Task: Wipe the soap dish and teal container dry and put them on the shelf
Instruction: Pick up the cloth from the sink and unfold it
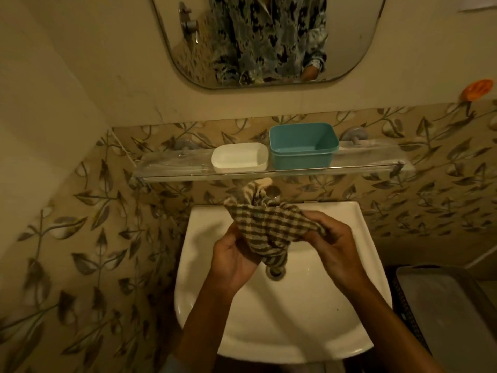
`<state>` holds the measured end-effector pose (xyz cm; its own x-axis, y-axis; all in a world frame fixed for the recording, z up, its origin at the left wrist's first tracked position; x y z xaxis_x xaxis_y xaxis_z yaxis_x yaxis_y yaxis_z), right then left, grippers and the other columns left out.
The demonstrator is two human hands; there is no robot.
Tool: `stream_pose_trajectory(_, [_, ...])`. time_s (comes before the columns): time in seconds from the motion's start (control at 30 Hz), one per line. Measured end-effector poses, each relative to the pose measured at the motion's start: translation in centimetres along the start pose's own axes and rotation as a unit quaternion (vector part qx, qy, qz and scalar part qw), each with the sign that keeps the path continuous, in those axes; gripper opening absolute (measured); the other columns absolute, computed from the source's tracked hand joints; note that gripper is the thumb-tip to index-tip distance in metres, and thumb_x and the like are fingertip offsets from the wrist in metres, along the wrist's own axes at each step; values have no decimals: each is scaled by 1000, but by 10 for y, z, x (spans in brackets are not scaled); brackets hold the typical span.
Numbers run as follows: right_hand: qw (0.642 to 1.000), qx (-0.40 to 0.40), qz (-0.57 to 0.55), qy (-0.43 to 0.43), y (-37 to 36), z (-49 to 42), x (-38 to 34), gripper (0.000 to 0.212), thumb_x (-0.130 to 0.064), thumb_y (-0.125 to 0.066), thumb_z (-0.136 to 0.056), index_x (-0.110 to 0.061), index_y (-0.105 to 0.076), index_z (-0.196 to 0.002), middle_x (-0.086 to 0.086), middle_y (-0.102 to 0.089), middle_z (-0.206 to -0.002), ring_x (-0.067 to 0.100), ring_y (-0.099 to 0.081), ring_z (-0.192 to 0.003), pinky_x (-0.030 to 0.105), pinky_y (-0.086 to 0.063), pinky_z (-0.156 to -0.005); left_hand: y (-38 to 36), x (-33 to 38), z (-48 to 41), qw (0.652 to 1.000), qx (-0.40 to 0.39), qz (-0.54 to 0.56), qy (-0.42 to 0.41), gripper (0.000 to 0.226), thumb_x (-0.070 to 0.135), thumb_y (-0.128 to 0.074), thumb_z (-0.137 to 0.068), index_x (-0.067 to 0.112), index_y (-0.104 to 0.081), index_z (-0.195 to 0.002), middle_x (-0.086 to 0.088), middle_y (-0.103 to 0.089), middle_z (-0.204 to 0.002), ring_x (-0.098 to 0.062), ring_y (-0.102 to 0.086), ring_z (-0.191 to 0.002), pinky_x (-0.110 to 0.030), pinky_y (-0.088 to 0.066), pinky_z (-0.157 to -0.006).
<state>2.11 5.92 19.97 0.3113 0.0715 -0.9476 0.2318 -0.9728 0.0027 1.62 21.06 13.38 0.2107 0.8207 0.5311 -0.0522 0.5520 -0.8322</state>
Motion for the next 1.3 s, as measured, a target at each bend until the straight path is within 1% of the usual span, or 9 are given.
stream_pose_trajectory(0.13, [983, 77, 137, 91, 29, -3, -37, 27, -6, -63, -84, -7, -66, -110, 6, -68, -110, 13, -63, -106, 26, -49, -94, 1, -16, 8, 998, -48, 26, 17, 58, 34, -73, -69, 12, -64, -122, -20, -55, -133, -39, -53, -122, -54, -37, -103])
stream_pose_trajectory(0.27, [983, 69, 149, 84, 50, -17, -55, 15, -17, -67, -80, -14, -69, -95, -11, -70, -95, 3, -66, -90, 18, -51, -81, 2, -41, 14, 995, -45, -13, 91, 81, 59, -60, -78, 11, -42, -141, -20, -44, -144, -38, -42, -132, -54, -31, -108])
stream_pose_trajectory(0.37, [990, 25, 133, 45, 56, -29, -56, 16, -3, -68, -82, -19, -66, -87, -15, -69, -80, 5, -66, -78, 17, -52, -73, 25, -48, 14, 984, 25, -153, 89, 67, 43, -57, -85, 9, -39, -140, -16, -54, -136, -32, -53, -124, -47, -48, -94])
stream_pose_trajectory(0.47, [989, -43, 137, 34, 49, -34, -62, 22, -1, -66, -83, -22, -67, -87, -11, -72, -82, 9, -69, -78, 20, -55, -72, 46, -43, 14, 927, 110, -353, 59, 41, 18, -60, -89, 13, -52, -129, -5, -66, -121, -19, -66, -104, -33, -55, -77])
stream_pose_trajectory(0.6, [945, -163, 274, 73, 27, -29, -75, 14, -10, -65, -87, -23, -67, -92, -20, -66, -83, -1, -64, -83, 11, -48, -76, 31, -14, 14, 856, 165, -489, -37, 48, 13, -66, -86, 21, -49, -131, -5, -56, -133, -16, -56, -116, -32, -48, -95])
stream_pose_trajectory(0.8, [895, -272, 352, 32, 8, -17, -60, 14, -13, -60, -91, -18, -70, -100, -17, -66, -90, -1, -62, -83, 26, -53, -75, -101, -13, 7, 826, -116, -543, -96, 42, 41, -67, -79, 34, -58, -119, 5, -66, -117, -11, -62, -111, -29, -52, -93])
stream_pose_trajectory(0.9, [905, -225, 361, 23, 23, -17, -63, 9, -17, -61, -91, -16, -69, -94, -5, -68, -85, 7, -64, -78, 38, -54, -70, -133, -16, -2, 794, -131, -584, -105, 29, 31, -72, -81, 25, -64, -108, -1, -69, -104, -15, -67, -98, -41, -56, -87])
stream_pose_trajectory(1.17, [951, -53, 304, 0, 92, 8, -72, 19, -30, -65, -86, -15, -53, -87, 7, -61, -82, 24, -59, -75, 45, -50, -64, -186, -45, -17, 726, -235, -641, -79, 10, 25, -70, -82, 19, -74, -88, -1, -73, -81, -9, -66, -69, -20, -54, -63])
stream_pose_trajectory(1.3, [968, -64, 235, -62, 119, 31, -58, 27, -21, -73, -80, -6, -59, -98, 14, -63, -95, 28, -61, -90, 43, -53, -76, -210, -59, -16, 709, -271, -641, -114, 15, 21, -66, -86, 8, -73, -84, 2, -66, -63, 0, -54, -52, -10, -40, -48])
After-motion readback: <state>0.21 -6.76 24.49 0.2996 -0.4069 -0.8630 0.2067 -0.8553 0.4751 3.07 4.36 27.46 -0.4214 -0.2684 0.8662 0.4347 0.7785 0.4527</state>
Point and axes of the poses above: each hand's wrist, its own z-axis away from the middle knuckle, its own y-axis out of the back of the hand, x = y × z, the point moved 10 cm from there along -z, towards the middle knuckle
